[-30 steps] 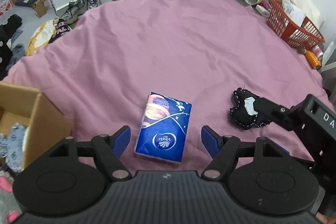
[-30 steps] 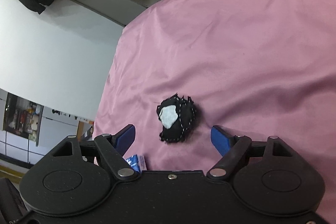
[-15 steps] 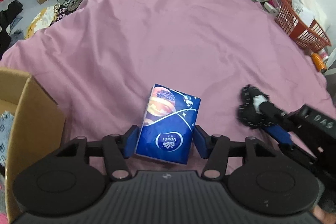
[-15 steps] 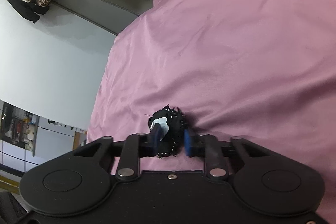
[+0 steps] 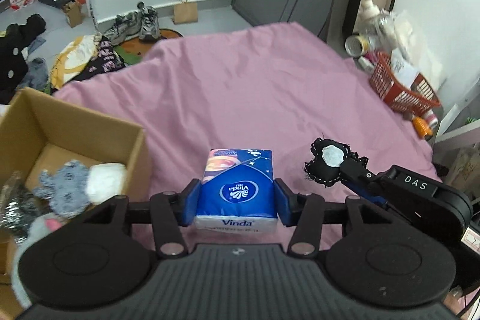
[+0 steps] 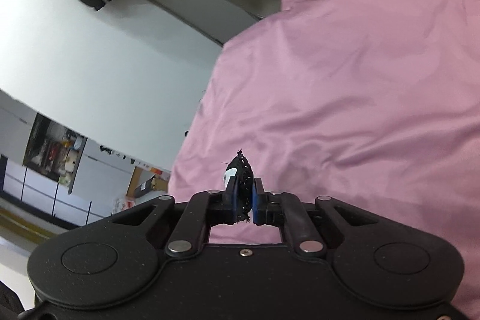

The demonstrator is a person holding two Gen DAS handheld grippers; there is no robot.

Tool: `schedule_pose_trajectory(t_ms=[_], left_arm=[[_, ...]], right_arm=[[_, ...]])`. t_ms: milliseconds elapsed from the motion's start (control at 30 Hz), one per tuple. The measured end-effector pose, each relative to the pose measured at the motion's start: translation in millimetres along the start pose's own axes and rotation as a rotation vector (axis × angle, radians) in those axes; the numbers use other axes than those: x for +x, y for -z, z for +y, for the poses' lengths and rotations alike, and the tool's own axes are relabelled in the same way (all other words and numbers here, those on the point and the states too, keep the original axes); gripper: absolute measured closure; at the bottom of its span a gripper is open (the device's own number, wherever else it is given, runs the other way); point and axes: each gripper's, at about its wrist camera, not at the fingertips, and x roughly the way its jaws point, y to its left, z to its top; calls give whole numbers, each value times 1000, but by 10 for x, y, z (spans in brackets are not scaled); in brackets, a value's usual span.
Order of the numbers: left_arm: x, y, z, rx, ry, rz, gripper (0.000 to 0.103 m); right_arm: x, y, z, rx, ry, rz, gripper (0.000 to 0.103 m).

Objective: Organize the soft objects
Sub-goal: 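Carry the tissue pack with the left tool while the right tool carries the black pouch to the box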

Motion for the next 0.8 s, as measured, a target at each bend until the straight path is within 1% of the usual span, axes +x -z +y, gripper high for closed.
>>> schedule_pose_trajectory(t_ms=[233, 367, 633, 800], left_arm=[[-489, 50, 227, -28, -5, -65, 53], [-727, 75, 392, -42, -22, -101, 53], [-1073, 120, 785, -90, -50, -153, 53], [-1207, 135, 997, -107, -66, -168, 53]], right_arm=[[-118, 51, 337, -83, -69, 3, 94], [-192, 109, 494, -127, -88, 6, 94], [-333, 271, 758, -206, -116, 7, 94], [-370, 387, 986, -276, -123, 7, 94]])
